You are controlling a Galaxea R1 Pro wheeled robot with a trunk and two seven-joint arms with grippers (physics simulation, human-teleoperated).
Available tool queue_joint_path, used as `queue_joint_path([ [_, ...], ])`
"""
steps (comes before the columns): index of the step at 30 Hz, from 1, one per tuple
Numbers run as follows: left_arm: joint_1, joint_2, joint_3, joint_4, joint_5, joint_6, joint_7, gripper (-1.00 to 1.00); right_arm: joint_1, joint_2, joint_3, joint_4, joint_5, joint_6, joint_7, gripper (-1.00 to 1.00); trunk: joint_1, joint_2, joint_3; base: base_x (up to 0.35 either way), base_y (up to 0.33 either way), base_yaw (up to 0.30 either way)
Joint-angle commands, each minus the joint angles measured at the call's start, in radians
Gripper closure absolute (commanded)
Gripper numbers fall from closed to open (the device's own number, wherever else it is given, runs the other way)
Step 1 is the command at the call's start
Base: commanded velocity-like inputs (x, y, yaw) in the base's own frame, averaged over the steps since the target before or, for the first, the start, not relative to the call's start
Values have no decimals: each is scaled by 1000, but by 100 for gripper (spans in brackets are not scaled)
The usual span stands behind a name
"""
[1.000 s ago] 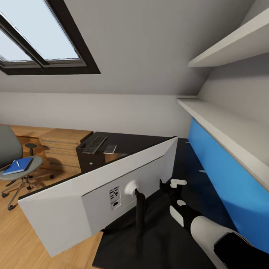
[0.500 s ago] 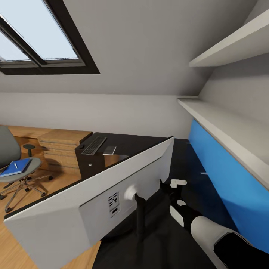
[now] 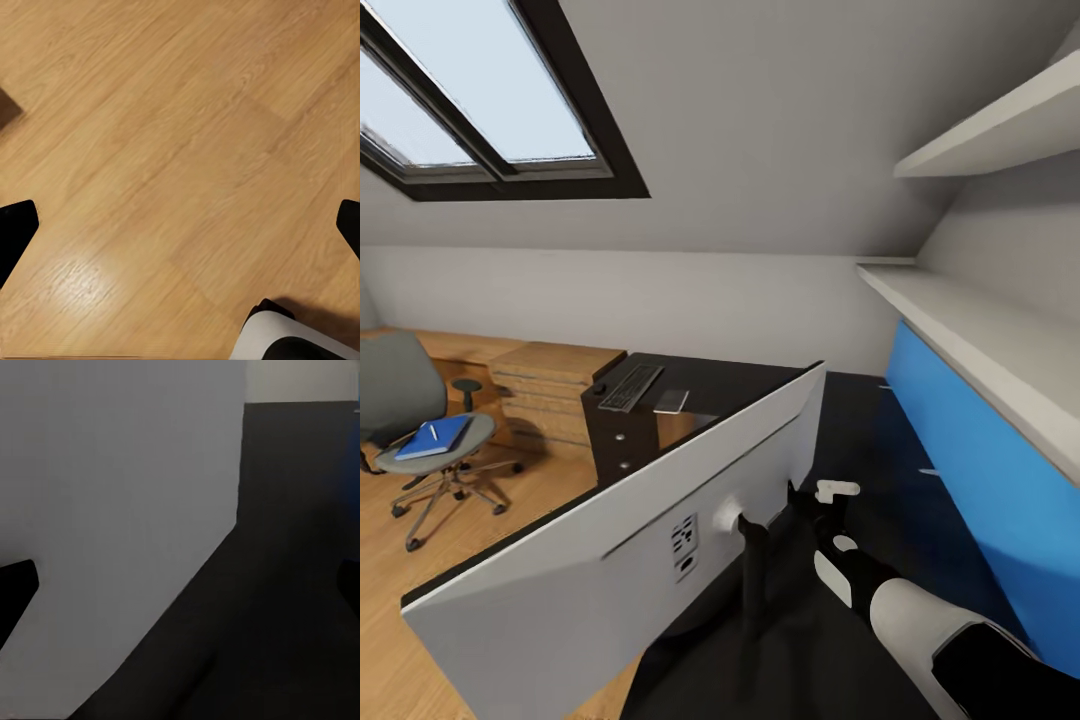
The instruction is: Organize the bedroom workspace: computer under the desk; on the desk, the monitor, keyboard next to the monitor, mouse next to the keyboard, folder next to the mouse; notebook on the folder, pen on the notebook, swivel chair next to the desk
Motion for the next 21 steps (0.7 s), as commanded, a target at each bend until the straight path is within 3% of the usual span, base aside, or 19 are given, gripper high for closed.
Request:
queue_joint_path([
  [1,1,1,-9,-2,11,-2,1,-100,-1,0,10,0,-3,-2,-6,-100,0,-1,-1,0,0,161],
  [16,1,1,-9,-2,11,-4,1,-100,-1,-1,9,0,-3,-2,-5,-100,0,-1,-1,0,0,20],
  [21,1,1,-10,-2,10,-3,1,-100,-1,-4,9,0,-3,-3,-4,-100,0,-1,-1,-192,0,0],
])
